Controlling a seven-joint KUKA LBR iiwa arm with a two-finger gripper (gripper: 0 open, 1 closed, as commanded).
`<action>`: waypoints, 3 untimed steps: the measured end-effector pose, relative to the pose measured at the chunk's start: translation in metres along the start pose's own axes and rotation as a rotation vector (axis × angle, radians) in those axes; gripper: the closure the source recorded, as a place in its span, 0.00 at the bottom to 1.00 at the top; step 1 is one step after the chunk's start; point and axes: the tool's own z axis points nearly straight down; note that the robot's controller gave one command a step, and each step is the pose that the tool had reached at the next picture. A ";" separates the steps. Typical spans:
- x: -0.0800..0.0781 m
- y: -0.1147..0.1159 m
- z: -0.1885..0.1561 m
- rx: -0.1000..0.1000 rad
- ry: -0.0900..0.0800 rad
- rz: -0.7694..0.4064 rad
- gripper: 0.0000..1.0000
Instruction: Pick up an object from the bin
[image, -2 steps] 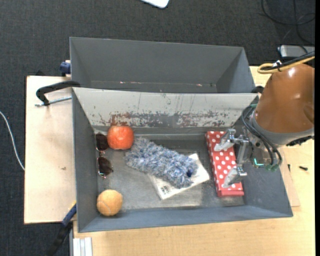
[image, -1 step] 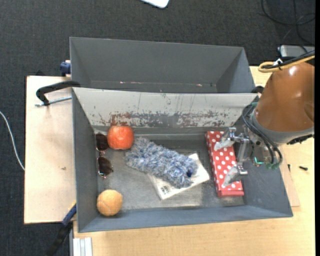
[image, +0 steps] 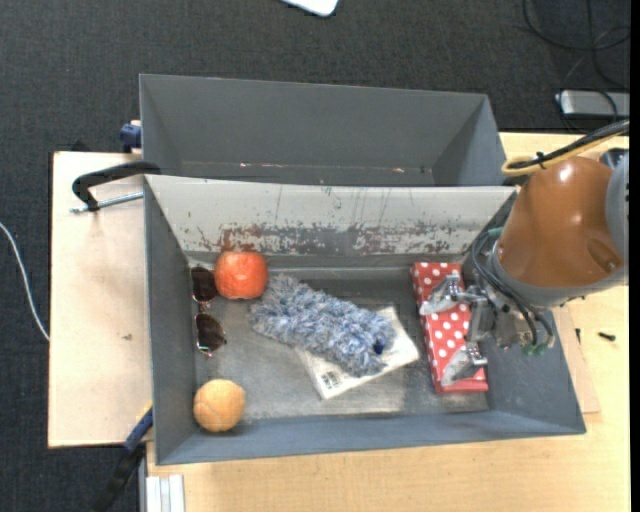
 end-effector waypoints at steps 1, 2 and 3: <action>-0.003 0.010 0.067 -0.001 0.001 0.045 0.00; -0.060 0.018 0.065 0.000 0.004 0.017 0.00; -0.076 0.037 0.059 0.003 -0.011 -0.012 0.00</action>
Offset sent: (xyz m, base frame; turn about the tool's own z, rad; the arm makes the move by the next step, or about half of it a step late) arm 0.0868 0.0304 -0.0556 -0.0101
